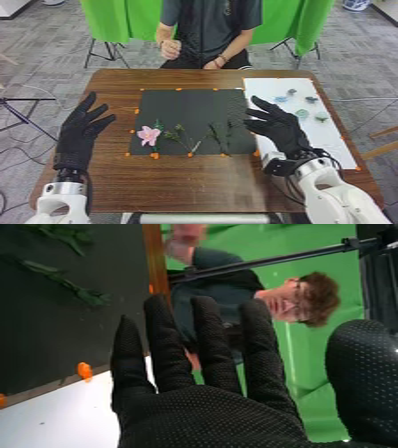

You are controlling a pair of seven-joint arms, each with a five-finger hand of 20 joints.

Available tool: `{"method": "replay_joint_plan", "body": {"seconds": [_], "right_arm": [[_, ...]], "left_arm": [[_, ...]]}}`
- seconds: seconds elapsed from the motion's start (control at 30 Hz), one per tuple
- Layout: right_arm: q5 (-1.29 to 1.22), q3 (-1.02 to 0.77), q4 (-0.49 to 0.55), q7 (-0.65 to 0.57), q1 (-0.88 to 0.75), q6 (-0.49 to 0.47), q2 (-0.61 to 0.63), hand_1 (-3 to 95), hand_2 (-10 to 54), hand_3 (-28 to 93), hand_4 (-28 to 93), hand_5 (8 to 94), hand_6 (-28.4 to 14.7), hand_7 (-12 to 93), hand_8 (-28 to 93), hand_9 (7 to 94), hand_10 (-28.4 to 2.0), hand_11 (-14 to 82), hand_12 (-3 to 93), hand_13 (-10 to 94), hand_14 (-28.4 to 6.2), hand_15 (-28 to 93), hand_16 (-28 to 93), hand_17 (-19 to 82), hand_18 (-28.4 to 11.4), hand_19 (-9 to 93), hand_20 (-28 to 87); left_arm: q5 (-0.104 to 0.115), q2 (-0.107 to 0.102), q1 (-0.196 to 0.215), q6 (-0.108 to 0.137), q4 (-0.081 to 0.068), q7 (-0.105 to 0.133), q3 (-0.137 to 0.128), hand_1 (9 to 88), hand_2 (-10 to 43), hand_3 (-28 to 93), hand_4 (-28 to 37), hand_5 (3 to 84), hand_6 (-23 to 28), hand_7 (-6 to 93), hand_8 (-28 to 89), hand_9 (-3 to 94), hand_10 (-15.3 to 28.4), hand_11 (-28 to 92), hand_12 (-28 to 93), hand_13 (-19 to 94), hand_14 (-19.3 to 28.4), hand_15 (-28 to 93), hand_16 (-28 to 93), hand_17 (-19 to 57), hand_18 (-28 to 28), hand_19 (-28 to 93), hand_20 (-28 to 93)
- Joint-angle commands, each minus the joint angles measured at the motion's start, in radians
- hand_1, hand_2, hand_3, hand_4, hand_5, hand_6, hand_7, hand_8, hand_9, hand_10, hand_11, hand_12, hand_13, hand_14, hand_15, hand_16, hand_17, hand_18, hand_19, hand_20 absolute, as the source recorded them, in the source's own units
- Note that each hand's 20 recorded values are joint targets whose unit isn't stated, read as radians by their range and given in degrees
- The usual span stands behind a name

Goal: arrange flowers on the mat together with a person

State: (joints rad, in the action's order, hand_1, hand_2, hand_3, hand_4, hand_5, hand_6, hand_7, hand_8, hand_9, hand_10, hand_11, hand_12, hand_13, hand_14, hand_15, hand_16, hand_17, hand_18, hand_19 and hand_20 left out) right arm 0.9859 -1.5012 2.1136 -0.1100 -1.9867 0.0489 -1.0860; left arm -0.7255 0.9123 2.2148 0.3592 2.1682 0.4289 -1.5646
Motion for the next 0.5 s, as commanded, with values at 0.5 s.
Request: {"method": "replay_joint_plan", "body": {"seconds": [0.5], "right_arm": [[0.026, -0.005, 0.008, 0.022, -0.016, 0.025, -0.058, 10.8, 15.0, 79, -28, 38.3, 4.5, 13, -12, 43.2, -11.7, 6.5, 13.1, 33, -19.0, 26, 15, -1, -21.2, 45, 16]], "left_arm": [[0.015, -0.005, 0.015, 0.011, -0.004, 0.013, 0.005, 22.1, 5.0, 79, -28.3, 34.5, 2.6, 9.7, -9, 37.0, 16.4, 19, 8, 30, 25.7, 42, -7, -7.9, 24.3, 49, 16]]}}
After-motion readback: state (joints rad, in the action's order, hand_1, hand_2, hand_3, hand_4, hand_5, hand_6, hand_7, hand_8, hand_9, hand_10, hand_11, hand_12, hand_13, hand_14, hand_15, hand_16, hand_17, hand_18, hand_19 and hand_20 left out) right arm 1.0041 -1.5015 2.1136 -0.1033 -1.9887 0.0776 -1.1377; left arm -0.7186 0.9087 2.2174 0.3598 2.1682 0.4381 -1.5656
